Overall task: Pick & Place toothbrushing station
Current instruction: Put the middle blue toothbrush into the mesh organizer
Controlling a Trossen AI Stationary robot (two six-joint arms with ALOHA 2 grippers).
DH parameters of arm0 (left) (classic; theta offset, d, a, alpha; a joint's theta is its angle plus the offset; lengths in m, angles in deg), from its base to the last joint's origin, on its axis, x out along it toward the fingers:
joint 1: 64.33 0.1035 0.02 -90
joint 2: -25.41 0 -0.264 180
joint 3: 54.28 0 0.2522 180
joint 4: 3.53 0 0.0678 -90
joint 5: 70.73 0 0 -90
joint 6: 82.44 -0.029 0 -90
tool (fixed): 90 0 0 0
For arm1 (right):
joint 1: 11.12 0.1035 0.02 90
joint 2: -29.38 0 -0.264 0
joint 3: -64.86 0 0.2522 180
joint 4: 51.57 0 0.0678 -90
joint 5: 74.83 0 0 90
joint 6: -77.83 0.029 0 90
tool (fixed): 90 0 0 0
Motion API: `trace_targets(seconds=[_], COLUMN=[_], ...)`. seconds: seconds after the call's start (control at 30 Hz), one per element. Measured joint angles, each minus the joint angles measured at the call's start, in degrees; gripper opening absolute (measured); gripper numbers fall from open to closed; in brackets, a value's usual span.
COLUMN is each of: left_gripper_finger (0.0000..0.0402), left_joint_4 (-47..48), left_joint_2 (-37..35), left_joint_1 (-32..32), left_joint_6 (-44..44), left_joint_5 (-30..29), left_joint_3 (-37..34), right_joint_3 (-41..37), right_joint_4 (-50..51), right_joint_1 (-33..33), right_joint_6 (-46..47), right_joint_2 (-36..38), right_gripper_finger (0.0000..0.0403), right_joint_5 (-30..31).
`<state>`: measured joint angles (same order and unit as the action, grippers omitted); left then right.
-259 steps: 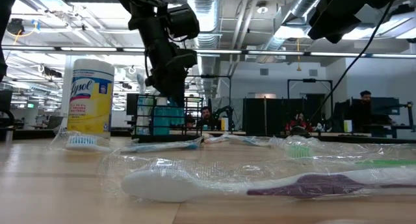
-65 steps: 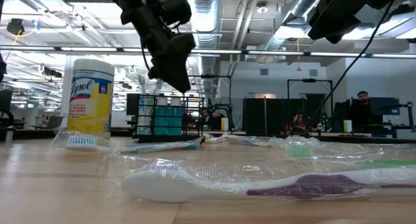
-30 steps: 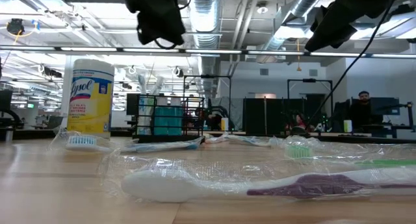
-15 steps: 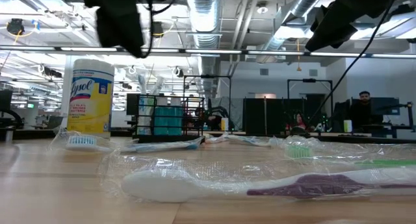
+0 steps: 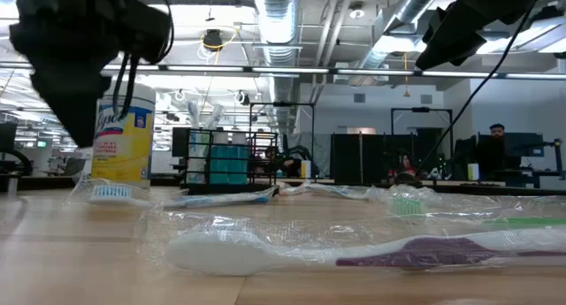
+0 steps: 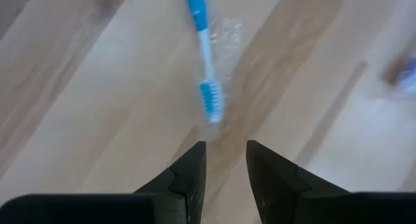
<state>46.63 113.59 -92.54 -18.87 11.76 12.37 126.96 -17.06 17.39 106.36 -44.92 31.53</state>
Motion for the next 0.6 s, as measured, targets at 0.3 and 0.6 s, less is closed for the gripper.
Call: trace_targets(seconds=[0.3,0.6], left_gripper_finger=[0.0106,0.0106], left_joint_4=[-8.31,-11.6], left_joint_2=[0.0,0.0], left_joint_1=[-0.02,-0.02], left_joint_6=[1.87,1.92], left_joint_5=[0.15,0.04], left_joint_3=[-4.86,-8.88], right_joint_3=[0.0,0.0], right_joint_4=[-0.02,-0.02], right_joint_1=[0.02,0.02], right_joint_6=[0.0,0.0], right_joint_2=[0.0,0.0], right_gripper_finger=[0.0173,0.0173], right_joint_5=[0.0,0.02])
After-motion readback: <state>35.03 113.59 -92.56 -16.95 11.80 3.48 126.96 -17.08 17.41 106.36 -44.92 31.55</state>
